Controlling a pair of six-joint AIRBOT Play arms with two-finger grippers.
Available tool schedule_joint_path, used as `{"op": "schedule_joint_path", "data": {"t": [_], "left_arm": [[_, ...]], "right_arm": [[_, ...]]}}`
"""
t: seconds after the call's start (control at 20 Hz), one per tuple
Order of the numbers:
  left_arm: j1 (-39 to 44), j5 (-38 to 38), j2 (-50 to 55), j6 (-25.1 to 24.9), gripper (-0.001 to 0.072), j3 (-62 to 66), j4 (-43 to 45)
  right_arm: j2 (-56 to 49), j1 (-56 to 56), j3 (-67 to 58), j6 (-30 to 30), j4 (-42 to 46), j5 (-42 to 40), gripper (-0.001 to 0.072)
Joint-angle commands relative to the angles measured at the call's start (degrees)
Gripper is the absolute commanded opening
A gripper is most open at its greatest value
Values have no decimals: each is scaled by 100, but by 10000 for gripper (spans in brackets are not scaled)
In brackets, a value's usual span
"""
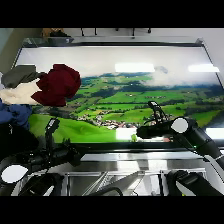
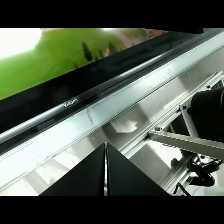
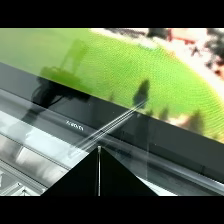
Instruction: Fold the shirts.
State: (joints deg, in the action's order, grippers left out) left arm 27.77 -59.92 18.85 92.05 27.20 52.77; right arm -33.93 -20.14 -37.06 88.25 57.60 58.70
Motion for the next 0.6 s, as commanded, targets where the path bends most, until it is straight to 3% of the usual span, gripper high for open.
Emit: {"op": "schedule_joint_path", "data": {"t": [0.0, 0.25, 0.4, 0.55], "left_arm": [[4, 4, -4, -2, 18, -17, 0], [4, -2, -4, -2, 17, -15, 2], [4, -2, -4, -2, 18, -15, 2], [4, 57, -4, -2, 17, -15, 4]], "right_arm": [[-2, -4, 9, 4, -7, 2, 19], [-7, -4, 17, 2, -2, 4, 19], [-7, 0, 15, -848, 212, -350, 20], [-4, 0, 15, -896, 210, -424, 19]]}}
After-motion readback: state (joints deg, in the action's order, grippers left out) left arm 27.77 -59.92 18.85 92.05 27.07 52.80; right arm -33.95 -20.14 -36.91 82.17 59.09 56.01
